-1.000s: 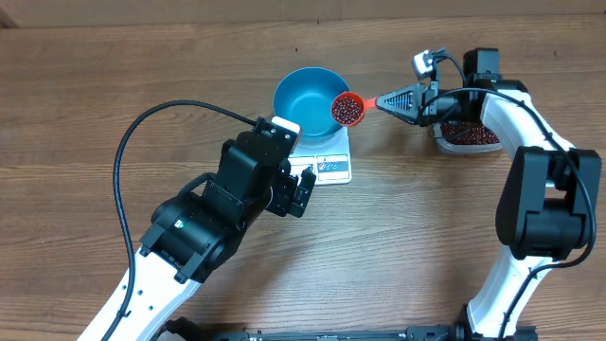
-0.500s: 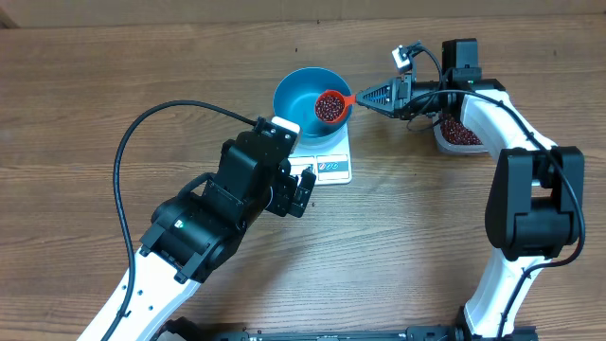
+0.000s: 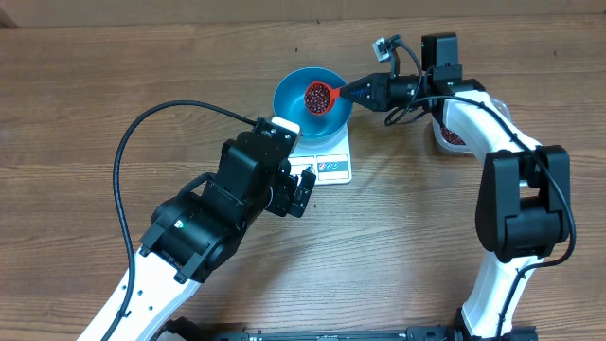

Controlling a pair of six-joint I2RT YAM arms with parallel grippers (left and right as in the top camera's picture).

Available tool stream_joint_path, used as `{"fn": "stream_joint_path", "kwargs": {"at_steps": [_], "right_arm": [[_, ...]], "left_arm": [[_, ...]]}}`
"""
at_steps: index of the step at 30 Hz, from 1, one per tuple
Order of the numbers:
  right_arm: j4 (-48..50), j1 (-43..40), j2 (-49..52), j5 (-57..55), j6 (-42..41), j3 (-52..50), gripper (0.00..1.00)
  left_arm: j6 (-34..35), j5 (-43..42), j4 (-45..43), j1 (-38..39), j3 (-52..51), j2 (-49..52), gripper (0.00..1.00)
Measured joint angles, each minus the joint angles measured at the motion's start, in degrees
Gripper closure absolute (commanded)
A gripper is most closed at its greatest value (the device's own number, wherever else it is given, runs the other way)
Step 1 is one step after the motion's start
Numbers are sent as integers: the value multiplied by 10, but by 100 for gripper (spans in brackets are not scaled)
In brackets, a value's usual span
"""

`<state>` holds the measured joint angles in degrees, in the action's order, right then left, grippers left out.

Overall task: Scoop item into bowl and weigh 150g on scale
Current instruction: 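Tilt the scoop to pour beans into the blue bowl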

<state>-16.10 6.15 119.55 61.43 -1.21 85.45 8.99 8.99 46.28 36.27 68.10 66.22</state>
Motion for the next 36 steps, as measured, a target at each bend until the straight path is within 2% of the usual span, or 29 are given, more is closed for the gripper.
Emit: {"fn": "stream_joint_path", "kwargs": {"at_steps": [12,27,36], "right_arm": [[3,0,0,-4,269,0,96],[38,0,0,14,536,0,96],[75,-1,0,81,575,0,96]], "left_arm": [[0,0,0,0,0,0,0],[0,0,0,0,0,0,1],[0,0,0,0,0,0,0]]}}
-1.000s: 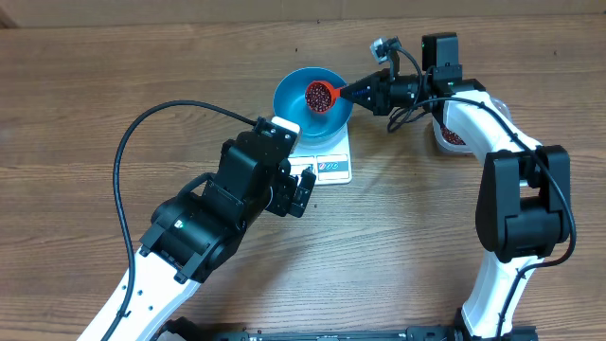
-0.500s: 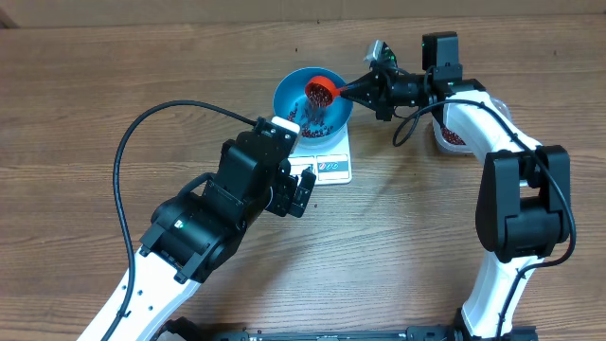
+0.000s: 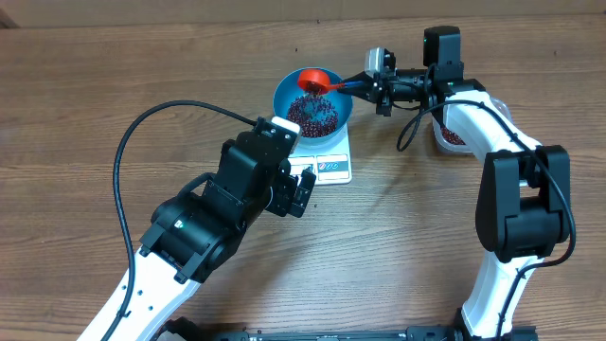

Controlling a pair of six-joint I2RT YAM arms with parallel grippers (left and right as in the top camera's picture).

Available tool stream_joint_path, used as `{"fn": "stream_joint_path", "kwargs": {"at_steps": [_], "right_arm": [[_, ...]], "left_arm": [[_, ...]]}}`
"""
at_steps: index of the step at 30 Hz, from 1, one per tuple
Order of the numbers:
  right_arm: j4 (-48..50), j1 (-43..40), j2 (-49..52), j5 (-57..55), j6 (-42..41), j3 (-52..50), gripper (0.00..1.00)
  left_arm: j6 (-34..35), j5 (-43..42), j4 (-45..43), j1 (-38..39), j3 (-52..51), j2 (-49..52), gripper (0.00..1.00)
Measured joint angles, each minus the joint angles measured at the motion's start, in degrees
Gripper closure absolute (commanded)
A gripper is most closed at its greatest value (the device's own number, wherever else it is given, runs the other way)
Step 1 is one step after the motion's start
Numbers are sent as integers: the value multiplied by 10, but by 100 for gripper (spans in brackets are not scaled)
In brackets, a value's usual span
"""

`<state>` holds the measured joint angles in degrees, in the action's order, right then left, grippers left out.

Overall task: Scoop item into bowl and weigh 150g on scale
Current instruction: 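Tilt the scoop to pour beans into the blue bowl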

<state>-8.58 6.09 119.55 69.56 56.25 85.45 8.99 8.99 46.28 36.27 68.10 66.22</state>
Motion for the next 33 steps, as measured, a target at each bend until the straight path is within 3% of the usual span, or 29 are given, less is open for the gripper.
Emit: {"fn": "stream_joint_path", "kwargs": {"at_steps": [33], "right_arm": [[-5,-12,-27,39,3,0,96]], "left_arm": [[0,0,0,0,0,0,1]]}}
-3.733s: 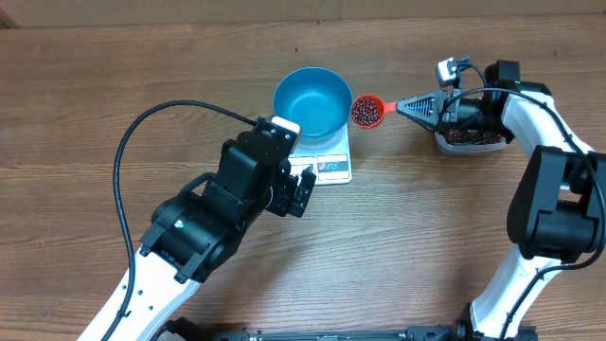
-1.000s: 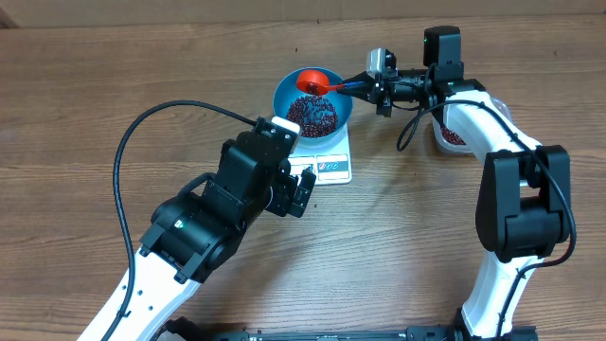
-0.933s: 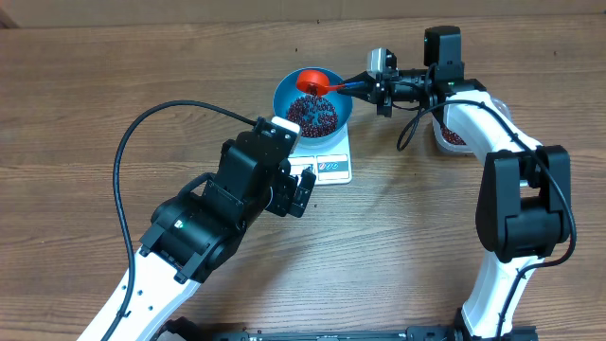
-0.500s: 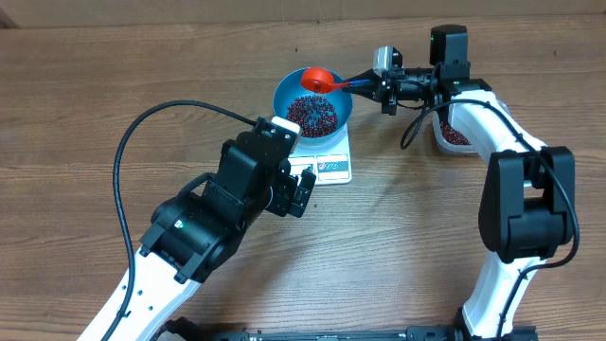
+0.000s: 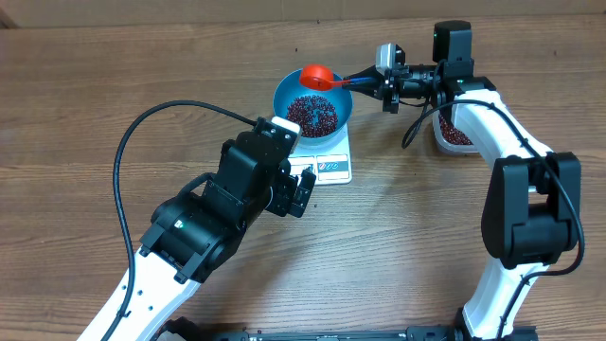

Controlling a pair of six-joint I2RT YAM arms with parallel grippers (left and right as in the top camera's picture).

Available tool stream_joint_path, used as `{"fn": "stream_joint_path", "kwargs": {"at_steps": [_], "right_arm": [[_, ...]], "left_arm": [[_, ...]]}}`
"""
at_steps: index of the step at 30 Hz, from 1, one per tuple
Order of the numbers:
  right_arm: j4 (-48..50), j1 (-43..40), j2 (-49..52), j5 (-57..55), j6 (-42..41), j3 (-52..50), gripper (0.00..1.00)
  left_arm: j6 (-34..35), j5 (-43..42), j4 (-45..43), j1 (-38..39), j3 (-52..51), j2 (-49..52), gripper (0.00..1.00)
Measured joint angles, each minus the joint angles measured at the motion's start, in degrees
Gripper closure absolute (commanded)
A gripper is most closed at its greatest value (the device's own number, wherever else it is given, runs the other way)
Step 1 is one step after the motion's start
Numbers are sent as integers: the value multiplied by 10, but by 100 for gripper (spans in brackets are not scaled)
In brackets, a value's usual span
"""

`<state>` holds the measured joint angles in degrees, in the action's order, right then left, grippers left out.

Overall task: Scoop item into bowl and weigh 150g on scale
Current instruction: 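Tilt the scoop to pour beans into the blue bowl, then move the empty scoop back right to the bean tub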

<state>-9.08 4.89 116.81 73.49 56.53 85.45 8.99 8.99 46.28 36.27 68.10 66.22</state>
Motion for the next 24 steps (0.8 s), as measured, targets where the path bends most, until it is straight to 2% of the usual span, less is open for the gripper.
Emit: {"fn": "stream_joint_path", "kwargs": {"at_steps": [15,20,24], "right_arm": [[-75,0,-15,-45,-12,0,96],[-112,-3,-15,-47,-107,0,96],[-103,-24,-15,-37,-249,0,96]], "left_arm": [[0,0,0,0,0,0,1],[0,0,0,0,0,0,1],[0,0,0,0,0,0,0]]}}
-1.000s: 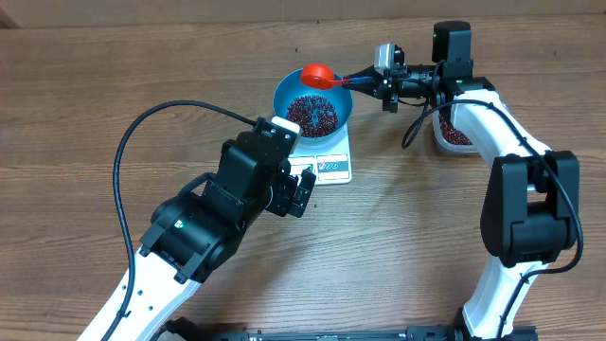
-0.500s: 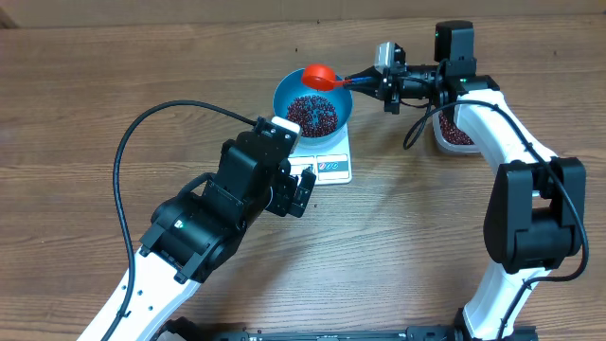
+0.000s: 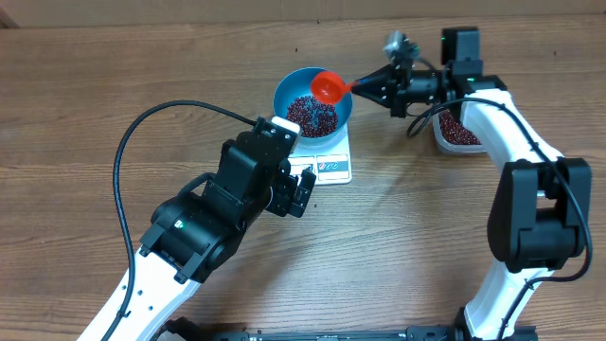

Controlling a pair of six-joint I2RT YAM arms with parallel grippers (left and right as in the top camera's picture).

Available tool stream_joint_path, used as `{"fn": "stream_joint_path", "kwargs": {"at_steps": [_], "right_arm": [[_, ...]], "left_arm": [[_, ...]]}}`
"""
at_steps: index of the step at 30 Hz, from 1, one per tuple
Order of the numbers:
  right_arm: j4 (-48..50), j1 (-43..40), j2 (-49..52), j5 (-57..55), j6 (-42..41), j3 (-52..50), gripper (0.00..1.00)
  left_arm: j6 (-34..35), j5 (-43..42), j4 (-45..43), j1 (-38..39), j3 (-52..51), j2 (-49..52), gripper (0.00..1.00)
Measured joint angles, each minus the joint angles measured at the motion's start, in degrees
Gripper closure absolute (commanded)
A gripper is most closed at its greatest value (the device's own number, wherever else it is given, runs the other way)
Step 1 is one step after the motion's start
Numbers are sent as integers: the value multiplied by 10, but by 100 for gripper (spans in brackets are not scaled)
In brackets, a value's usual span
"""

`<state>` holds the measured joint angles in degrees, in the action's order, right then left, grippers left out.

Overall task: Scoop item into bowl and weigh 150g on scale
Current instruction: 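Move the empty scoop back right to the bean tub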

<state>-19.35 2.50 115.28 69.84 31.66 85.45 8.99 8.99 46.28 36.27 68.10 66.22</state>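
Observation:
A blue bowl point(image 3: 312, 104) holding dark red beans point(image 3: 311, 114) sits on a white scale point(image 3: 327, 163). My right gripper point(image 3: 372, 89) is shut on the handle of a red scoop point(image 3: 329, 86), whose empty cup hangs over the bowl's right rim. Behind the right arm, a clear container of beans point(image 3: 458, 134) rests at the far right. My left gripper point(image 3: 303, 194) hovers by the scale's front left corner; its jaws are too dark to judge.
A black cable point(image 3: 151, 128) loops across the table left of the left arm. The right arm's base point(image 3: 530, 227) stands at the right edge.
The scoop has shifted right and slightly down, from the bowl's far rim to its right rim, and turned cup-up. The right arm has drawn back to the right. The left arm is unmoved.
The scoop was first full of beans over the bowl's middle. Then it was tipped over the bowl, with beans piled inside. Later it was empty at the bowl's far rim, and it is now at the right rim.

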Motion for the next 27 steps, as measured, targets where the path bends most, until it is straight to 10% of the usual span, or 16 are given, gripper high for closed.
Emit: {"fn": "stream_joint_path", "kwargs": {"at_steps": [17,27], "right_arm": [[-51,-150,-138,70,-355,0,96],[-234,-161,-303,-212,-377,0,96]], "left_arm": [[0,0,0,0,0,0,0],[0,0,0,0,-1,0,0]]}}
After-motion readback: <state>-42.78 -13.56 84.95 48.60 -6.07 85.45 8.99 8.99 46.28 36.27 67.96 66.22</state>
